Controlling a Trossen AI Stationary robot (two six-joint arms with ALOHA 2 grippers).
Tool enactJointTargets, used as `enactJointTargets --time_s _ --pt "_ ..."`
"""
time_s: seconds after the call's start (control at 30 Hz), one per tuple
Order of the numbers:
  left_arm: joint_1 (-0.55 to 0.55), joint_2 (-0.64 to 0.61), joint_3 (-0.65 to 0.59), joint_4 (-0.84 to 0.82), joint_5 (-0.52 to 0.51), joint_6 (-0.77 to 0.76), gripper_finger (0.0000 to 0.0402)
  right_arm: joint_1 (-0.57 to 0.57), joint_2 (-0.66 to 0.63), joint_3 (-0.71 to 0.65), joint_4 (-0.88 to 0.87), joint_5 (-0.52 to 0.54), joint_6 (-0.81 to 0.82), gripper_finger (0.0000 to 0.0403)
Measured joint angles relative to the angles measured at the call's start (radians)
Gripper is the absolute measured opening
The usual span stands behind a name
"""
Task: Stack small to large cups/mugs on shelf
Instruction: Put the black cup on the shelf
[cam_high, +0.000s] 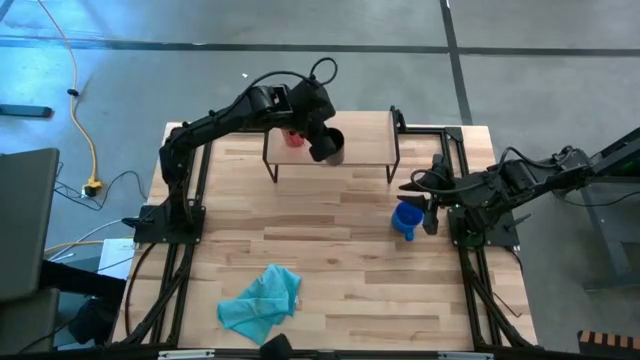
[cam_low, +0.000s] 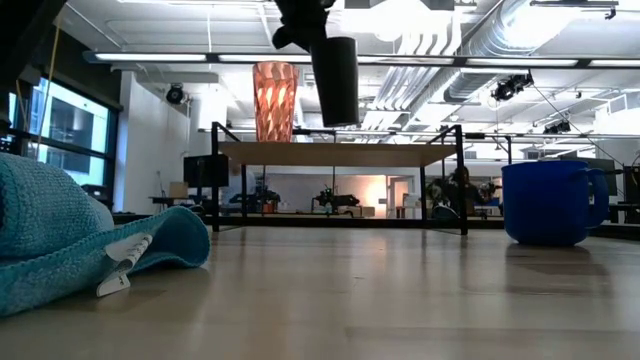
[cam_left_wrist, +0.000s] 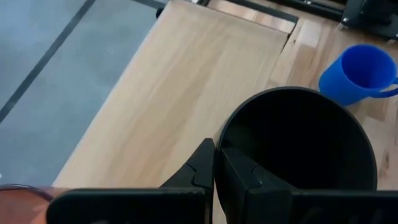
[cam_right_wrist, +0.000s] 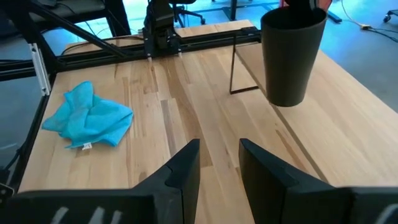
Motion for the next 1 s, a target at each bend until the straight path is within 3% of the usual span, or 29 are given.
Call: enactJointTargets --time_s 1.0 --pt "0.022 0.030 0.000 0.015 -0.025 0.009 0.0000 0.000 0.002 0.000 -0.007 0.001 -0.002 0.0103"
